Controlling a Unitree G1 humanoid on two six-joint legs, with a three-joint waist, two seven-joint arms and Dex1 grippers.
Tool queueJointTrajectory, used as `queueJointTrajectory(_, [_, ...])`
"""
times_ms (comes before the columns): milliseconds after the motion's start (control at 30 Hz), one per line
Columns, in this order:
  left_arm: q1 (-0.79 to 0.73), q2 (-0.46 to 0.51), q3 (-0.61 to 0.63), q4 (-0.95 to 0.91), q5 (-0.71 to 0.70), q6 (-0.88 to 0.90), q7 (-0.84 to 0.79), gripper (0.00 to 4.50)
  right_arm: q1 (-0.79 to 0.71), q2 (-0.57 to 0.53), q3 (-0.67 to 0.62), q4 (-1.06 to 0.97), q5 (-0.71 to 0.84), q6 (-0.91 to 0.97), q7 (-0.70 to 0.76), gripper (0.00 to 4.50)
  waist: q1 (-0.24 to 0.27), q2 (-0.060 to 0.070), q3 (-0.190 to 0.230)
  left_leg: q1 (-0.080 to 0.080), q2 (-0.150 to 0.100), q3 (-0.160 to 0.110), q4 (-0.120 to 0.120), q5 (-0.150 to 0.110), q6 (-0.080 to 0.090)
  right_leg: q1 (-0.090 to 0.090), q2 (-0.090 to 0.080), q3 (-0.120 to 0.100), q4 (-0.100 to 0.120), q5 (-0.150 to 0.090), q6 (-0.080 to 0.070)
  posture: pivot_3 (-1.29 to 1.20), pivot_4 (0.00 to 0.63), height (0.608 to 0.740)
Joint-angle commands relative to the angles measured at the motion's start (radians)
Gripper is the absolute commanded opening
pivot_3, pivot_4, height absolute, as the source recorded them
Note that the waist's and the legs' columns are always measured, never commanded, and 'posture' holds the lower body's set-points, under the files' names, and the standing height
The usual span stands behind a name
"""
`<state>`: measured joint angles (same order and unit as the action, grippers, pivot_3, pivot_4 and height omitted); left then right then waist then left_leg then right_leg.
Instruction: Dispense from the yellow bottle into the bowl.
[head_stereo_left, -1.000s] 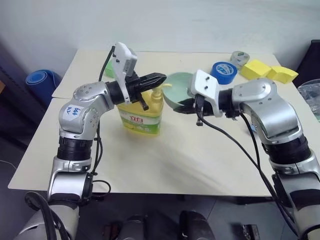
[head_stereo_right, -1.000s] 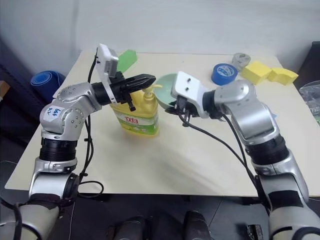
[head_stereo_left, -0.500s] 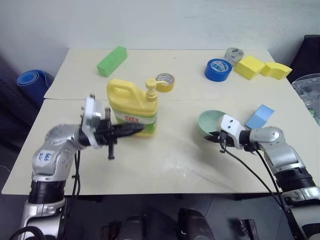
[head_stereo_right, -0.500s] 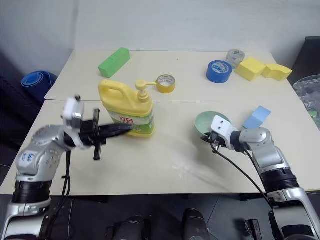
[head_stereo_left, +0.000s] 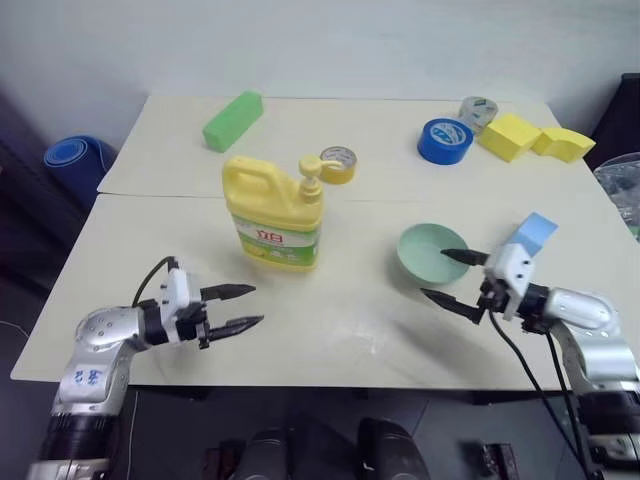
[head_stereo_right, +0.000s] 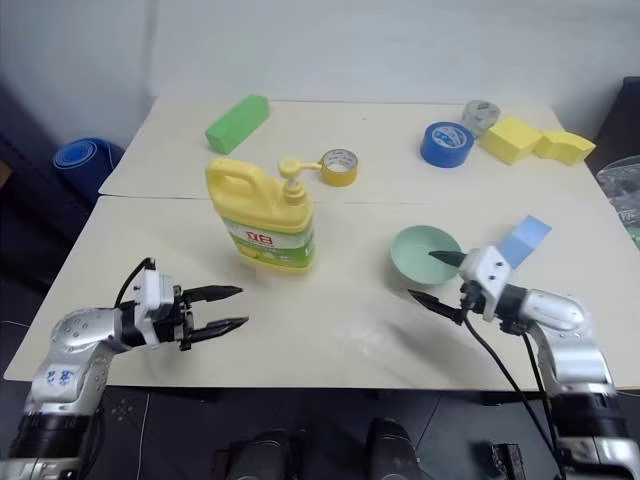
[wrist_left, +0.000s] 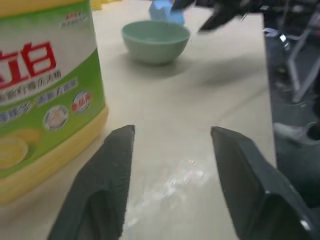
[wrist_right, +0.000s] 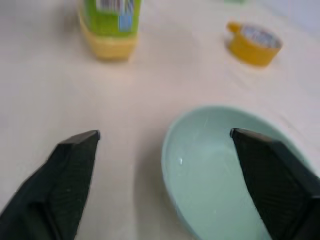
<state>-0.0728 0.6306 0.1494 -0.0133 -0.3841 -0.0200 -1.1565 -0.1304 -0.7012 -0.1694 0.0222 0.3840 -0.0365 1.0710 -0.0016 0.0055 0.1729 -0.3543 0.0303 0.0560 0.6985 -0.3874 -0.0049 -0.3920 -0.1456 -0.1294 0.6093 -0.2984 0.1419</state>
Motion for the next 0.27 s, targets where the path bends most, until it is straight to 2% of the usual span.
queueJointTrajectory(33, [0.095, 0.002, 0.056, 0.013, 0.063, -0.150, 0.050, 2.89, 0.240, -0.082, -0.041, -0.173, 0.081, 0.007, 0.152, 4.48, 0.016, 0.000, 0.000, 0.001, 0.000, 0.000, 0.000, 0.000, 0.000, 0.001, 0.000, 0.000, 0.000, 0.000, 0.000, 0.00, 0.150, 0.740])
queueJointTrajectory(133, [0.147, -0.011, 0.068, 0.031, 0.113, -0.221, 0.116, 2.89, 0.327, -0.073, -0.068, -0.124, 0.035, -0.113, 0.155, 4.48, 0.026, -0.001, 0.001, 0.001, 0.000, 0.001, 0.000, -0.001, 0.001, 0.002, 0.000, 0.000, -0.003, 0.000, 0.000, 0.00, 0.150, 0.740])
queueJointTrajectory(267, [0.180, -0.023, 0.072, 0.035, 0.145, -0.270, 0.189, 2.89, 0.336, -0.044, -0.078, -0.071, -0.009, -0.207, 0.105, 4.48, 0.024, -0.001, 0.001, 0.004, -0.001, 0.007, 0.001, 0.000, 0.003, 0.005, 0.000, 0.005, -0.008, 0.001, -0.002, 0.00, 0.150, 0.740])
